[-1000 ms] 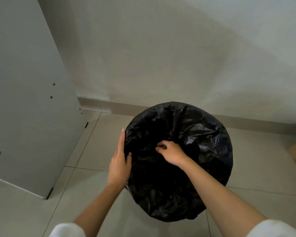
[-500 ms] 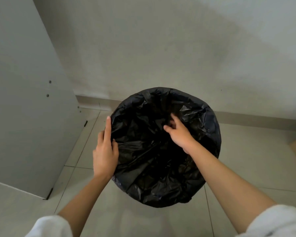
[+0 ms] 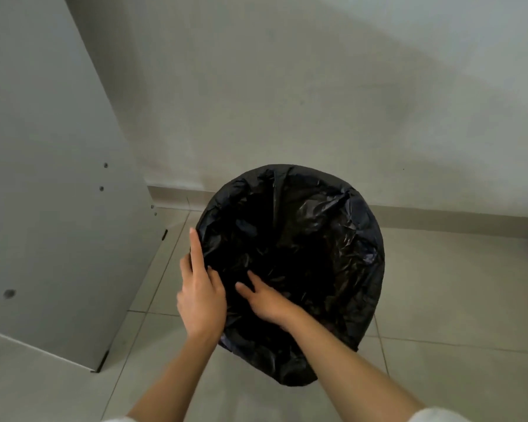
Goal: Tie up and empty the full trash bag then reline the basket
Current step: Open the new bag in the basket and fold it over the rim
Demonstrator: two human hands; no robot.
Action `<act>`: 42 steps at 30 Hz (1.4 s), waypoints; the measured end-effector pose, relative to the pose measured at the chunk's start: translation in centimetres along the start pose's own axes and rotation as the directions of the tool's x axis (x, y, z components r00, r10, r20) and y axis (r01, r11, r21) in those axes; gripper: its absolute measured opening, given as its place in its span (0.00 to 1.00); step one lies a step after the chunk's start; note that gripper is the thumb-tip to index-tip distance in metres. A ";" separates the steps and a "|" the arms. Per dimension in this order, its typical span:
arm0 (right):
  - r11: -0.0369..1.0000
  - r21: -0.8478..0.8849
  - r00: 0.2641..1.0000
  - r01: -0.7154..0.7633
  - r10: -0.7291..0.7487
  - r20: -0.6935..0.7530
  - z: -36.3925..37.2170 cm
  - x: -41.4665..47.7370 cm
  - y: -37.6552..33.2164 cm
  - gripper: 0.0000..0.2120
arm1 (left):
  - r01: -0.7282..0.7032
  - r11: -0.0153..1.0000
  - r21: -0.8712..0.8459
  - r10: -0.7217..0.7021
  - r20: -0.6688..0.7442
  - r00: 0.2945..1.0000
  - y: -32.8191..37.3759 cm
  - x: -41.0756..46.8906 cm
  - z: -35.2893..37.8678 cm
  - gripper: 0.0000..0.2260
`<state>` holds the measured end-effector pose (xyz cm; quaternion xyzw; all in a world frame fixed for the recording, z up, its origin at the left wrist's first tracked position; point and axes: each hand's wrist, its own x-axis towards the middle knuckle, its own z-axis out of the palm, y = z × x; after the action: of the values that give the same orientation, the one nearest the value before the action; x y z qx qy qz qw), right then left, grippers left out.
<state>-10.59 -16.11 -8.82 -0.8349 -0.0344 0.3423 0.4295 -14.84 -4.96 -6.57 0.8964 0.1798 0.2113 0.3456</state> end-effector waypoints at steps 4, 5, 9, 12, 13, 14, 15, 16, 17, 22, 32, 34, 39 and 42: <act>0.967 0.231 0.992 0.105 -0.118 0.041 0.2 -0.4 -1.5 0.24 | 0.042 0.999 -0.027 -0.042 -0.002 0.999 0.0 0.0 -0.1 0.32; 0.961 0.208 0.983 0.181 -0.180 -0.025 0.0 -0.5 -1.6 0.22 | 0.046 0.998 -0.030 -0.046 0.000 0.999 -0.1 0.1 -0.2 0.32; 0.842 -0.446 0.851 0.305 -0.451 -0.270 -2.2 -1.3 -0.3 0.15 | 0.033 0.999 -0.031 -0.033 -0.001 0.999 -0.6 0.2 -0.4 0.32; 0.613 -0.780 0.973 0.125 -0.230 -0.024 -3.7 -1.7 1.5 0.24 | 0.019 1.000 -0.022 -0.019 -0.006 1.000 -0.7 0.2 -0.2 0.32; 0.546 -0.834 0.997 0.076 -0.032 0.070 -3.8 -1.8 2.1 0.27 | 0.021 1.000 -0.021 -0.021 -0.007 1.000 -0.7 0.3 -0.2 0.32; 0.495 -0.868 0.981 0.039 0.144 0.126 -3.8 -1.9 2.8 0.29 | 0.024 0.999 -0.024 -0.025 -0.007 1.000 -0.8 0.3 -0.2 0.32; 0.479 -0.878 0.957 0.007 0.251 0.145 -3.8 -1.8 3.5 0.30 | 0.028 0.999 -0.028 -0.028 -0.007 1.000 -0.8 0.3 -0.2 0.32; 0.495 -0.869 0.951 -0.017 0.276 0.139 -3.8 -1.8 3.8 0.31 | 0.028 0.999 -0.033 -0.028 -0.009 1.000 -0.8 0.2 -0.2 0.32; 0.536 -0.844 0.966 -0.031 0.234 0.113 -3.9 -1.8 3.9 0.30 | 0.026 0.999 -0.035 -0.026 -0.010 1.000 -0.9 0.2 -0.3 0.32; 0.852 -0.514 0.971 0.100 -0.198 -0.138 -5.2 0.1 2.5 0.19 | 0.029 0.999 -0.037 -0.029 -0.004 1.000 -1.1 0.2 -0.5 0.32; 0.933 -0.357 0.841 -0.058 -0.147 -0.520 -8.5 2.1 -0.3 0.17 | 0.051 0.996 -0.072 -0.053 -0.018 0.998 -1.6 0.4 -0.8 0.31; 0.926 -0.376 0.790 0.021 -0.246 -0.562 -6.5 2.3 -1.1 0.12 | 0.055 0.995 -0.079 -0.057 -0.018 0.998 -1.3 0.3 -0.8 0.32; 0.970 -0.239 0.998 0.040 -0.030 0.046 -1.7 4.0 -1.9 0.37 | 0.085 0.994 -0.070 -0.086 -0.014 0.996 -0.3 -0.2 -0.4 0.32; 0.954 -0.299 0.988 0.027 0.021 0.155 -0.8 3.8 -1.1 0.54 | 0.126 0.989 -0.079 -0.129 -0.029 0.991 -0.2 0.0 -0.3 0.31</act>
<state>-6.95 -14.64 -9.70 -0.8610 -0.1208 0.3970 0.2941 -15.05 -4.66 -6.51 0.8654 0.2344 0.2108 0.3896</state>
